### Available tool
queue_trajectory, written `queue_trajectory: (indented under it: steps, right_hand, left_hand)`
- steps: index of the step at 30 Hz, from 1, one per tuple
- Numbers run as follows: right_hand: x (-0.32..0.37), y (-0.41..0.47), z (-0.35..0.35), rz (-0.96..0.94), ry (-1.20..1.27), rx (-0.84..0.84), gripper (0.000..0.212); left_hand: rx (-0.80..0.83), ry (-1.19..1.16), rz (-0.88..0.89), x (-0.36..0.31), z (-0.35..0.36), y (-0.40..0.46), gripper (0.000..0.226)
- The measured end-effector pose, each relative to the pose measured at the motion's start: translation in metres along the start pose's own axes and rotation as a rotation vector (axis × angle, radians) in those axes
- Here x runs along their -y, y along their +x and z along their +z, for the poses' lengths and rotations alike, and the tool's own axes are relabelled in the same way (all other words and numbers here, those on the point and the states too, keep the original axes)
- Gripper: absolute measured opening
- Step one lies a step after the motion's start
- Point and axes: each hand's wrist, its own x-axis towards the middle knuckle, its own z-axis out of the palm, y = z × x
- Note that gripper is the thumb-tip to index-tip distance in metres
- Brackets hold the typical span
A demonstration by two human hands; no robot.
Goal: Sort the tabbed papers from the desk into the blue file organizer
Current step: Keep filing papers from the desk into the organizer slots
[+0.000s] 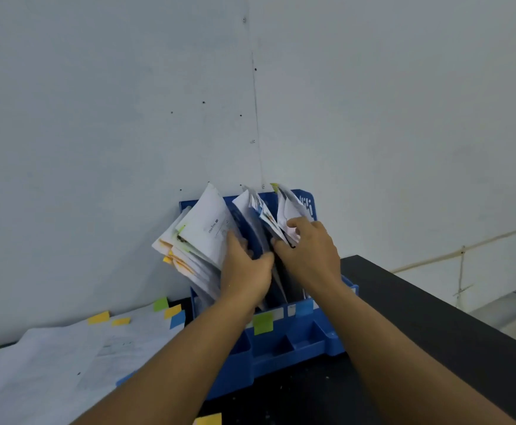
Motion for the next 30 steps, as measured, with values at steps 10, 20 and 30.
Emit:
queue_trajectory:
  steps: [10, 20, 30]
  right_hand:
    - [0.045, -0.087, 0.04, -0.326, 0.16, -0.11, 0.046]
    - [0.093, -0.185, 0.105, -0.206, 0.062, 0.449, 0.023]
    - [0.085, -0.222, 0.107, -0.048, -0.435, 0.744, 0.072]
  left_hand:
    - [-0.176, 0.25, 0.041, 0.037, -0.159, -0.086, 0.016]
    - [-0.187, 0.722, -0.212, 0.093, -0.288, -0.152, 0.019]
    - [-0.049, 1.026, -0.205, 0.141, -0.29, -0.193, 0.064]
